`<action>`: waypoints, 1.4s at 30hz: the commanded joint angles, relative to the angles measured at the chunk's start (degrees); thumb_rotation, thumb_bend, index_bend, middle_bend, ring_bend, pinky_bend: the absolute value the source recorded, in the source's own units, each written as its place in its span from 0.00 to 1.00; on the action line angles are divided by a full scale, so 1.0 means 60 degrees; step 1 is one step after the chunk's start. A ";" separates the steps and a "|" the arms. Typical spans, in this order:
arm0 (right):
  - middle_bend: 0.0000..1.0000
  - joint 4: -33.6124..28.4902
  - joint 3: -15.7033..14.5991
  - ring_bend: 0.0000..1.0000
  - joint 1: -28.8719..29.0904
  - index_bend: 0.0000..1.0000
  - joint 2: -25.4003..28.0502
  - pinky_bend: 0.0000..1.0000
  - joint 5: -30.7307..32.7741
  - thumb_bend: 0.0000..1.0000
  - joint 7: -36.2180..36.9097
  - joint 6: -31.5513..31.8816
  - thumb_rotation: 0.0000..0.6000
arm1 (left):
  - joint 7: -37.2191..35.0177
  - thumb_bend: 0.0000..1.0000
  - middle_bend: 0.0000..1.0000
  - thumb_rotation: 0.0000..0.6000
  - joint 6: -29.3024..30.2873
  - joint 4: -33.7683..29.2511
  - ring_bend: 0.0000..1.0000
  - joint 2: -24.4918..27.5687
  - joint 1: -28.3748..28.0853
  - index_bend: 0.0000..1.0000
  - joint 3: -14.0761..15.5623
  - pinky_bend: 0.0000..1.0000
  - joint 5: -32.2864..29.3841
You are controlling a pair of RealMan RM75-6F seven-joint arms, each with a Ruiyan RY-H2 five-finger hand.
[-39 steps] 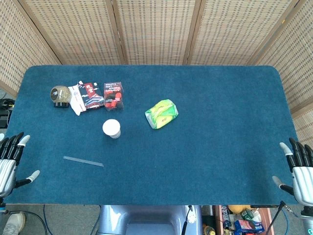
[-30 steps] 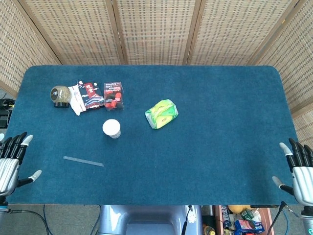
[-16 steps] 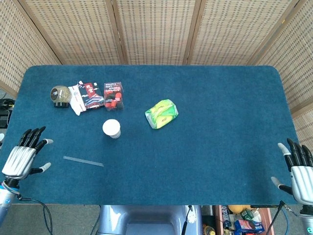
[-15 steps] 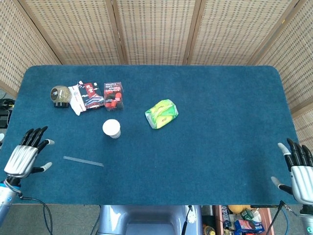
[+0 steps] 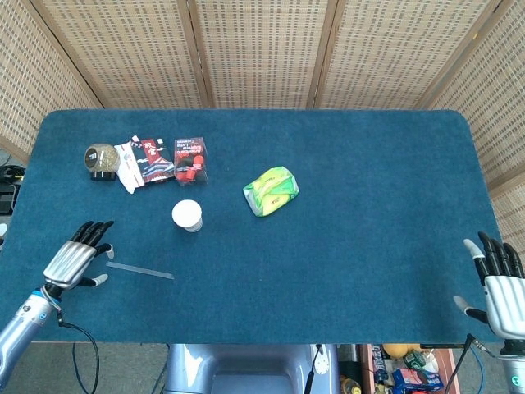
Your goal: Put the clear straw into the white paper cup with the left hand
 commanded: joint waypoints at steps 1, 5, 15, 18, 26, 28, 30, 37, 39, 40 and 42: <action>0.00 0.0008 -0.0003 0.00 0.0017 0.00 -0.0013 0.00 0.0022 0.00 -0.0022 -0.0037 1.00 | 0.0041 0.26 0.00 1.00 -0.0215 0.0285 0.00 -0.0254 -0.0160 0.48 0.0113 0.00 0.0002; 0.00 0.0021 -0.0003 0.00 0.0030 0.00 -0.0009 0.00 0.0059 0.00 0.0011 -0.0081 1.00 | 0.0118 0.30 0.00 1.00 -0.0449 0.0380 0.00 -0.0356 -0.0258 0.48 0.0155 0.00 -0.0144; 0.00 0.0029 -0.0020 0.00 0.0046 0.00 0.0002 0.00 0.0078 0.00 0.0023 -0.0129 1.00 | 0.0117 0.36 0.00 1.00 -0.0733 0.0330 0.00 -0.0401 -0.0432 0.48 0.0244 0.00 -0.0349; 0.00 0.0025 -0.0017 0.00 0.0048 0.00 -0.0001 0.00 0.0090 0.00 0.0022 -0.0131 1.00 | 0.0120 0.36 0.00 1.00 -0.0788 0.0336 0.00 -0.0432 -0.0473 0.48 0.0265 0.00 -0.0390; 0.00 0.0048 -0.0047 0.00 0.0080 0.00 0.0009 0.00 0.0092 0.00 0.0058 -0.0222 1.00 | 0.0224 0.36 0.00 1.00 -0.0954 0.0454 0.00 -0.0582 -0.0562 0.48 0.0302 0.00 -0.0519; 0.00 0.0056 -0.0056 0.00 0.0082 0.00 0.0015 0.00 0.0089 0.00 0.0069 -0.0234 1.00 | 0.0264 0.36 0.00 1.00 -0.1001 0.0513 0.00 -0.0633 -0.0576 0.48 0.0297 0.00 -0.0565; 0.00 0.0063 -0.0061 0.00 0.0089 0.00 0.0019 0.00 0.0093 0.00 0.0087 -0.0255 1.00 | 0.0317 0.36 0.00 1.00 -0.1062 0.0595 0.00 -0.0700 -0.0603 0.48 0.0310 0.00 -0.0595; 0.00 0.0086 -0.0061 0.00 0.0108 0.00 0.0005 0.00 0.0149 0.00 0.0096 -0.0313 1.00 | 0.0273 0.36 0.00 1.00 -0.1143 0.0784 0.00 -0.0875 -0.0646 0.49 0.0341 0.00 -0.0679; 0.00 0.0090 -0.0060 0.00 0.0114 0.00 0.0002 0.00 0.0161 0.00 0.0100 -0.0327 1.00 | 0.0267 0.37 0.00 1.00 -0.1118 0.0829 0.00 -0.0907 -0.0647 0.52 0.0344 0.00 -0.0689; 0.00 0.0091 -0.0060 0.00 0.0116 0.00 0.0003 0.00 0.0167 0.00 0.0104 -0.0333 1.00 | 0.0273 0.37 0.00 1.00 -0.1107 0.0848 0.00 -0.0922 -0.0645 0.54 0.0345 0.00 -0.0696; 0.00 0.0095 -0.0063 0.00 0.0120 0.00 0.0003 0.00 0.0169 0.00 0.0111 -0.0343 1.00 | 0.0301 0.38 0.00 1.00 -0.1107 0.0887 0.00 -0.0953 -0.0642 0.57 0.0352 0.00 -0.0721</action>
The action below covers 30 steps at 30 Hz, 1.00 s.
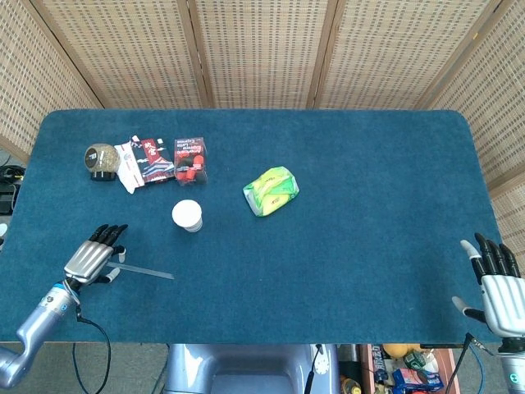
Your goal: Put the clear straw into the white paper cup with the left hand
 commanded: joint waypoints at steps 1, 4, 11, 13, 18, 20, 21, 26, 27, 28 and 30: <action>0.00 0.0004 -0.0002 0.00 0.0004 0.00 -0.0001 0.00 0.0003 0.00 0.0004 -0.0010 1.00 | 0.0037 0.39 0.00 1.00 -0.0017 0.0032 0.00 -0.0027 0.0000 0.58 0.0007 0.00 -0.0032; 0.00 0.0004 -0.0007 0.00 0.0002 0.00 0.0004 0.00 0.0004 0.00 0.0025 -0.0009 1.00 | 0.0084 0.40 0.00 1.00 -0.0008 0.0040 0.00 -0.0045 0.0012 0.60 0.0023 0.00 -0.0062; 0.00 -0.0005 -0.0023 0.00 0.0000 0.00 0.0013 0.00 -0.0015 0.00 0.0045 -0.0006 1.00 | 0.0190 0.40 0.00 1.00 0.0326 -0.0038 0.00 0.0021 0.0071 0.60 -0.0033 0.00 -0.0073; 0.00 -0.0003 -0.0022 0.00 0.0000 0.00 0.0020 0.00 -0.0003 0.00 0.0058 -0.0010 1.00 | 0.0267 0.40 0.00 1.00 0.0620 -0.0137 0.00 0.0126 0.0115 0.60 -0.0079 0.00 -0.0032; 0.00 -0.0004 -0.0017 0.00 0.0014 0.00 0.0034 0.00 0.0024 0.00 0.0091 -0.0046 1.00 | 0.0732 0.40 0.00 1.00 0.1354 -0.0565 0.00 0.0657 0.0088 0.60 -0.0378 0.00 0.0012; 0.00 -0.0016 -0.0011 0.00 0.0022 0.00 0.0039 0.00 0.0030 0.00 0.0099 -0.0055 1.00 | 0.1020 0.40 0.00 1.00 0.1728 -0.1029 0.00 0.1190 -0.0100 0.60 -0.0685 0.00 0.0051; 0.00 -0.0018 -0.0009 0.00 0.0024 0.00 0.0040 0.00 0.0035 0.00 0.0100 -0.0058 1.00 | 0.1091 0.40 0.00 1.00 0.1729 -0.1195 0.00 0.1342 -0.0149 0.60 -0.0720 0.00 0.0057; 0.00 -0.0038 0.0046 0.00 0.0047 0.00 0.0077 0.00 0.0130 0.00 0.0160 -0.0093 1.00 | 0.3239 0.40 0.00 1.00 0.1976 -0.1999 0.00 0.2450 -0.0859 0.60 -0.1492 0.00 0.0129; 0.00 -0.0035 0.0056 0.00 0.0054 0.00 0.0082 0.00 0.0155 0.00 0.0169 -0.0107 1.00 | 0.3688 0.40 0.00 1.00 0.1955 -0.2031 0.00 0.2548 -0.1003 0.60 -0.1621 0.00 0.0130; 0.00 -0.0038 0.0067 0.00 0.0061 0.00 0.0086 0.00 0.0183 0.00 0.0181 -0.0124 1.00 | 0.4197 0.40 0.00 1.00 0.1921 -0.2052 0.00 0.2631 -0.1176 0.60 -0.1775 0.00 0.0118; 0.00 -0.0050 0.0087 0.00 0.0069 0.00 0.0096 0.00 0.0221 0.00 0.0196 -0.0135 1.00 | 0.4780 0.40 0.00 1.00 0.1818 -0.2048 0.00 0.2705 -0.1450 0.60 -0.1945 0.00 0.0143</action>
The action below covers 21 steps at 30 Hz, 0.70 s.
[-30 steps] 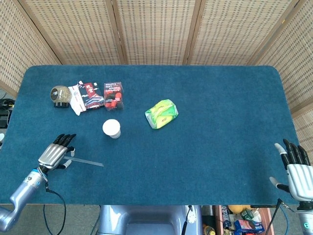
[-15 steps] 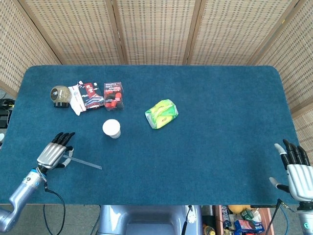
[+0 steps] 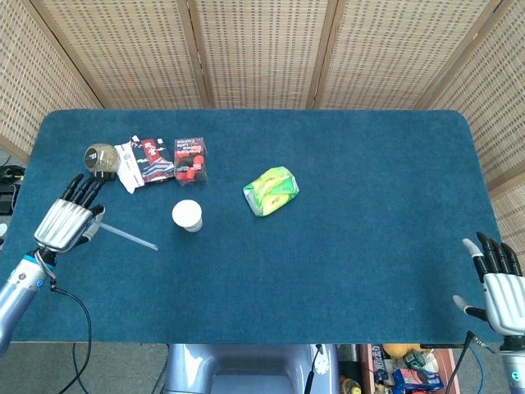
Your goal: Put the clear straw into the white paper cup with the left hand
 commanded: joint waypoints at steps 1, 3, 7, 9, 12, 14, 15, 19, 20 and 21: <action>0.00 -0.0015 0.0035 0.00 0.0005 0.00 0.0021 0.00 0.0058 0.00 0.0020 -0.0001 1.00 | 0.2177 0.40 0.00 1.00 -0.0064 -0.0247 0.00 0.0599 -0.1016 0.60 -0.0795 0.00 0.0141; 0.00 -0.0027 0.0050 0.00 0.0001 0.00 0.0039 0.00 0.0081 0.00 0.0052 0.0008 1.00 | 0.2667 0.40 0.00 1.00 -0.0165 -0.0118 0.00 0.0596 -0.1298 0.60 -0.0897 0.00 0.0235; 0.00 -0.0019 0.0066 0.00 -0.0004 0.00 0.0060 0.00 0.0130 0.00 0.0097 0.0002 1.00 | 0.3255 0.40 0.00 1.00 -0.0320 -0.0022 0.00 0.0531 -0.1788 0.60 -0.1057 0.00 0.0362; 0.00 -0.0005 0.0072 0.00 -0.0002 0.00 0.0059 0.00 0.0160 0.00 0.0108 -0.0013 1.00 | 0.3405 0.40 0.00 1.00 -0.0363 -0.0037 0.00 0.0496 -0.1951 0.60 -0.1099 0.00 0.0408; 0.00 0.0020 0.0074 0.00 0.0004 0.00 0.0054 0.00 0.0203 0.00 0.0119 -0.0050 1.00 | 0.3726 0.40 0.00 1.00 -0.0500 -0.0086 0.00 0.0463 -0.2163 0.60 -0.1093 0.00 0.0493; 0.00 0.0038 0.0076 0.00 0.0009 0.00 0.0050 0.00 0.0230 0.00 0.0127 -0.0074 1.00 | 0.3980 0.40 0.00 1.00 -0.0617 -0.0178 0.00 0.0443 -0.2302 0.60 -0.1068 0.00 0.0558; 0.00 0.0045 0.0078 0.00 0.0010 0.00 0.0048 0.00 0.0239 0.00 0.0131 -0.0080 1.00 | 0.4074 0.40 0.00 1.00 -0.0662 -0.0236 0.00 0.0439 -0.2345 0.60 -0.1055 0.00 0.0574; 0.00 0.0097 0.0091 0.00 0.0017 0.00 0.0057 0.00 0.0318 0.00 0.0229 -0.0143 1.00 | 0.5361 0.40 0.00 1.00 -0.1065 -0.0674 0.00 0.0514 -0.2680 0.60 -0.0852 0.00 0.0945; 0.00 0.0100 0.0087 0.00 0.0019 0.00 0.0063 0.00 0.0313 0.00 0.0250 -0.0153 1.00 | 0.5517 0.40 0.00 1.00 -0.1142 -0.0792 0.00 0.0527 -0.2697 0.60 -0.0862 0.00 0.0885; 0.00 0.0099 0.0082 0.00 0.0022 0.00 0.0071 0.00 0.0299 0.00 0.0274 -0.0158 1.00 | 0.5692 0.40 0.00 1.00 -0.1250 -0.0921 0.00 0.0522 -0.2727 0.60 -0.0862 0.00 0.0821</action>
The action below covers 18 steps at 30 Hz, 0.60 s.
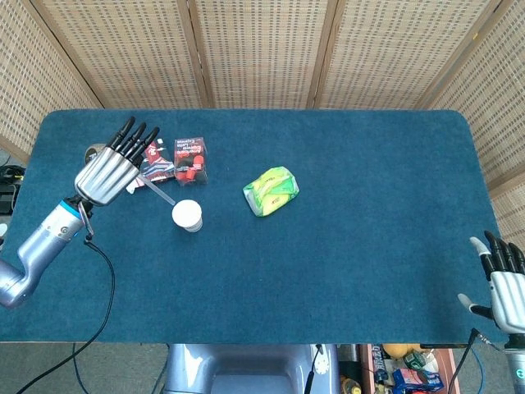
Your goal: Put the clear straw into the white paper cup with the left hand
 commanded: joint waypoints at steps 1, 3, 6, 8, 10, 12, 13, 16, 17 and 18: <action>0.00 -0.0001 -0.0009 0.00 0.0004 0.00 0.0018 0.00 -0.0039 0.00 0.0044 0.0004 1.00 | 0.1017 0.40 0.00 1.00 -0.0539 -0.0581 0.00 -0.0006 -0.0281 0.60 0.0113 0.00 -0.0009; 0.00 -0.0007 -0.0017 0.00 0.0001 0.00 0.0023 0.00 -0.0062 0.00 0.0063 0.0013 1.00 | 0.1230 0.40 0.00 1.00 -0.0690 -0.0653 0.00 -0.0100 -0.0349 0.60 0.0164 0.00 -0.0026; 0.00 -0.0004 -0.0027 0.00 0.0005 0.00 0.0031 0.00 -0.0071 0.00 0.0092 -0.0004 1.00 | 0.1545 0.40 0.00 1.00 -0.0897 -0.0664 0.00 -0.0290 -0.0444 0.60 0.0253 0.00 -0.0043; 0.00 0.0000 -0.0026 0.00 0.0010 0.00 0.0033 0.00 -0.0064 0.00 0.0102 -0.0016 1.00 | 0.1709 0.40 0.00 1.00 -0.0982 -0.0666 0.00 -0.0418 -0.0485 0.60 0.0278 0.00 -0.0082; 0.00 0.0014 -0.0027 0.00 0.0015 0.00 0.0034 0.00 -0.0047 0.00 0.0121 -0.0038 1.00 | 0.1946 0.40 0.00 1.00 -0.1088 -0.0649 0.00 -0.0521 -0.0543 0.60 0.0305 0.00 -0.0102; 0.00 0.0029 -0.0027 0.00 0.0023 0.00 0.0033 0.00 -0.0035 0.00 0.0142 -0.0064 1.00 | 0.2171 0.40 0.00 1.00 -0.1187 -0.0633 0.00 -0.0595 -0.0605 0.60 0.0320 0.00 -0.0122; 0.00 0.0041 -0.0027 0.00 0.0029 0.00 0.0033 0.00 -0.0023 0.00 0.0150 -0.0081 1.00 | 0.2303 0.40 0.00 1.00 -0.1270 -0.0625 0.00 -0.0654 -0.0656 0.60 0.0322 0.00 -0.0149; 0.00 0.0064 -0.0026 0.00 0.0047 0.00 0.0027 0.00 0.0006 0.00 0.0164 -0.0131 1.00 | 0.2623 0.40 0.00 1.00 -0.1495 -0.0565 0.00 -0.0777 -0.0791 0.60 0.0332 0.00 -0.0213; 0.00 0.0069 -0.0026 0.00 0.0053 0.00 0.0024 0.00 0.0015 0.00 0.0165 -0.0146 1.00 | 0.2681 0.40 0.00 1.00 -0.1542 -0.0557 0.00 -0.0815 -0.0822 0.60 0.0338 0.00 -0.0231; 0.00 0.0071 -0.0025 0.00 0.0056 0.00 0.0023 0.00 0.0020 0.00 0.0166 -0.0153 1.00 | 0.2706 0.40 0.00 1.00 -0.1563 -0.0551 0.00 -0.0839 -0.0835 0.60 0.0340 0.00 -0.0248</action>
